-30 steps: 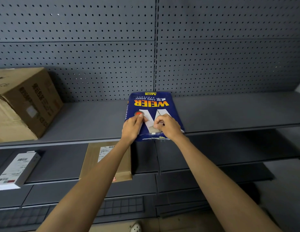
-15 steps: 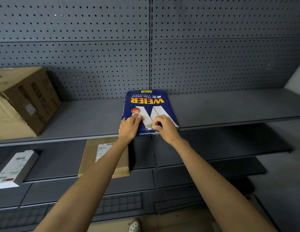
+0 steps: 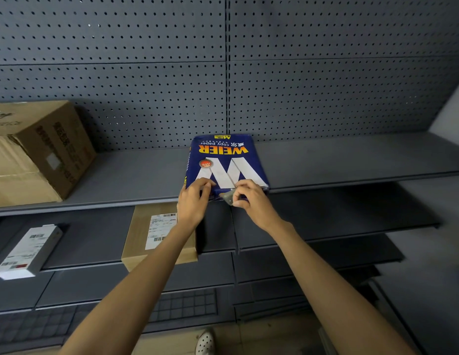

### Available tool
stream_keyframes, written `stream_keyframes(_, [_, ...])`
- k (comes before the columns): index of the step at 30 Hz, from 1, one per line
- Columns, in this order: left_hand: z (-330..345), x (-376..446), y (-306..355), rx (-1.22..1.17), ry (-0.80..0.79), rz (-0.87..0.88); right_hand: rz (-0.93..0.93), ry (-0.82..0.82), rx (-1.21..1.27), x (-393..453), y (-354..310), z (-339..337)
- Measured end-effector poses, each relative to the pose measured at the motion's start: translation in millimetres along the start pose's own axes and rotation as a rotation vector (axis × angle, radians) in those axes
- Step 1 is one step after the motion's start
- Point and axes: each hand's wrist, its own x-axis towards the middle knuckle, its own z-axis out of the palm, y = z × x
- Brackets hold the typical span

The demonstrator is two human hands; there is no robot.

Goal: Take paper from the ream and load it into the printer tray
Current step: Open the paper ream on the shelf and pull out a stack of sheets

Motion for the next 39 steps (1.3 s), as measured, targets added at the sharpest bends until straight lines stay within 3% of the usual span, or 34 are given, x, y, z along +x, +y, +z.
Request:
stream_keyframes(7, [1.9,-17.6,7.0,0.067,0.096,0.152,-0.081,0.065,-0.043,-25.9,-3.3,-3.8])
stream_keyframes(12, [9.0,-38.6,2.6,0.26,0.067,0.204,0.032,-0.004,-0.033,-44.4,-6.3,-2.0])
stream_keyframes(18, [7.1,-52.5,-9.8,0.343,0.007,0.133,0.121,-0.012,0.062,-47.0,-1.0,3.7])
stream_keyframes(28, [0.2,-47.8,-6.9,0.342,-0.06,0.101,0.233,0.003,-0.173,-25.2,-12.8,7.3])
stream_keyframes(39, [-13.2,-25.4,2.9,0.32,0.131,0.186,0.149,0.321,-0.166,-9.9,-18.8,-2.7])
